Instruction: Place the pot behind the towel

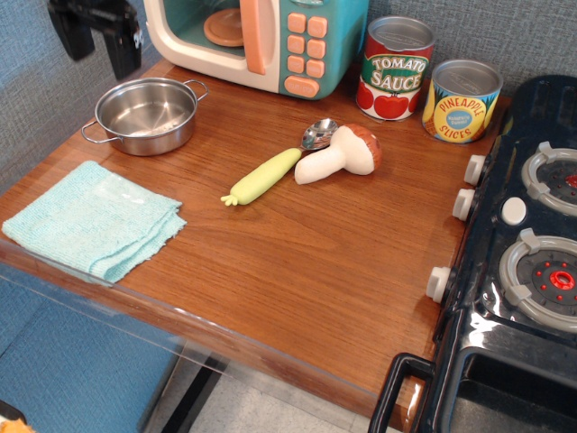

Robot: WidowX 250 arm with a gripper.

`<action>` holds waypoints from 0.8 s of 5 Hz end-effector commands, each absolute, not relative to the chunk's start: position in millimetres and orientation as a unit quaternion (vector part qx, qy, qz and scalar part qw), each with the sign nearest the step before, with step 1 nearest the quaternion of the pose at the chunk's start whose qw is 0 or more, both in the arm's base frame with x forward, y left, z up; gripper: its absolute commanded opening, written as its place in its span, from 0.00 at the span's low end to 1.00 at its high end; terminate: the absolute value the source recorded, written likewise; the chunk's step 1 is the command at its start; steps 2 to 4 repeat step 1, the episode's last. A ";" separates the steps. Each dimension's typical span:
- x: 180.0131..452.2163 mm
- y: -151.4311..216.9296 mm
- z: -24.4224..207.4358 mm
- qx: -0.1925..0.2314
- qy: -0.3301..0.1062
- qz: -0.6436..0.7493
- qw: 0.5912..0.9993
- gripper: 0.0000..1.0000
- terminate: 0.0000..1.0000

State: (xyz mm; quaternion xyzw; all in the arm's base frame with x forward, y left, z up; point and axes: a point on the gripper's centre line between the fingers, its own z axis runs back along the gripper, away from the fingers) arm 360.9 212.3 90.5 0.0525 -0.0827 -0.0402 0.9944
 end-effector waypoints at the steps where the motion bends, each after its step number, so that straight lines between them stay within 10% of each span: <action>1: 346.3 216.0 122.5 0.075 -0.118 -0.036 0.990 1.00 1.00; 4: 346.3 216.0 122.5 0.075 -0.118 -0.036 0.990 1.00 1.00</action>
